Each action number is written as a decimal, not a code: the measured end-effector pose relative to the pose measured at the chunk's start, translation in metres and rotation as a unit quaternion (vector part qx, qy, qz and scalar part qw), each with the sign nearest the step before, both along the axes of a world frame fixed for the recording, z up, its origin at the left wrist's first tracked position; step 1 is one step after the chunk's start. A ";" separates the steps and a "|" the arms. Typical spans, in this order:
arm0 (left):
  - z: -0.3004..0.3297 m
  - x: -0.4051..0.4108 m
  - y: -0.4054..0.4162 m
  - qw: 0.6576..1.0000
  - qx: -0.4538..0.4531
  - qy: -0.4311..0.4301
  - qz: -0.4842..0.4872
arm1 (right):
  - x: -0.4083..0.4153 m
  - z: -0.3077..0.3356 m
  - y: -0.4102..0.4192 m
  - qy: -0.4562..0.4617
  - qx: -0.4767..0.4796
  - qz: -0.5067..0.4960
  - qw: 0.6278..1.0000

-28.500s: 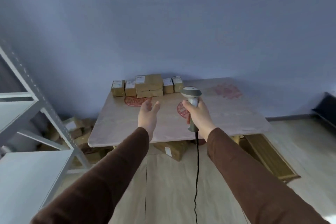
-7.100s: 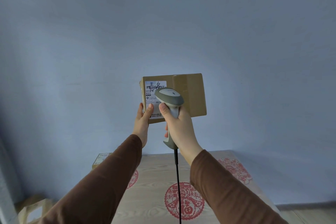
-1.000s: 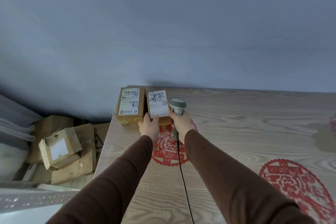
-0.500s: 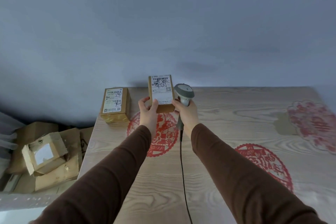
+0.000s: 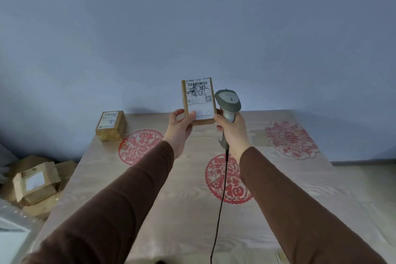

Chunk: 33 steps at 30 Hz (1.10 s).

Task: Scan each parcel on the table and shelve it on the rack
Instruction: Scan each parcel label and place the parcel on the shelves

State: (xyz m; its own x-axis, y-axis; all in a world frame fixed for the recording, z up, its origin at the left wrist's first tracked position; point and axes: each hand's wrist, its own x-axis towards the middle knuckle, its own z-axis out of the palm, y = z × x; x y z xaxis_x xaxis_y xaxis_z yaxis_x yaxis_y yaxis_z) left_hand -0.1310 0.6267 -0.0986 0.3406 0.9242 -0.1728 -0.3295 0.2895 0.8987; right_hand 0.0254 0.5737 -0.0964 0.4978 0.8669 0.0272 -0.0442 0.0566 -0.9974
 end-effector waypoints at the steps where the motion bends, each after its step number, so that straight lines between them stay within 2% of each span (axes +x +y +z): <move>1: 0.005 0.010 -0.022 1.000 0.004 -0.014 -0.006 | 0.009 0.007 -0.023 -0.002 0.007 -0.005 1.000; 6: 0.027 0.053 -0.105 0.999 0.043 -0.031 -0.007 | 0.037 0.042 -0.120 -0.024 0.049 -0.034 0.998; 13: 0.047 0.074 -0.157 0.995 0.103 0.013 -0.008 | 0.041 0.080 -0.204 -0.078 0.079 0.008 0.994; 25: 0.052 0.077 -0.171 0.988 0.152 0.019 0.008 | 0.037 0.110 -0.241 -0.186 0.065 -0.030 0.980; 33: 0.060 0.077 -0.174 0.986 0.165 0.017 0.012 | 0.032 0.121 -0.243 -0.172 0.078 -0.014 0.982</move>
State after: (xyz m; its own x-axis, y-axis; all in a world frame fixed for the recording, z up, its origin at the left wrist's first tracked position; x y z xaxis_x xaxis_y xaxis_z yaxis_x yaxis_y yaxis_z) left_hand -0.0541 0.4526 -0.0391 0.3169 0.9397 0.1284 -0.3006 -0.0289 0.9533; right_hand 0.0575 0.3305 0.0248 0.4594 0.8251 0.3289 0.2971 0.2063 -0.9323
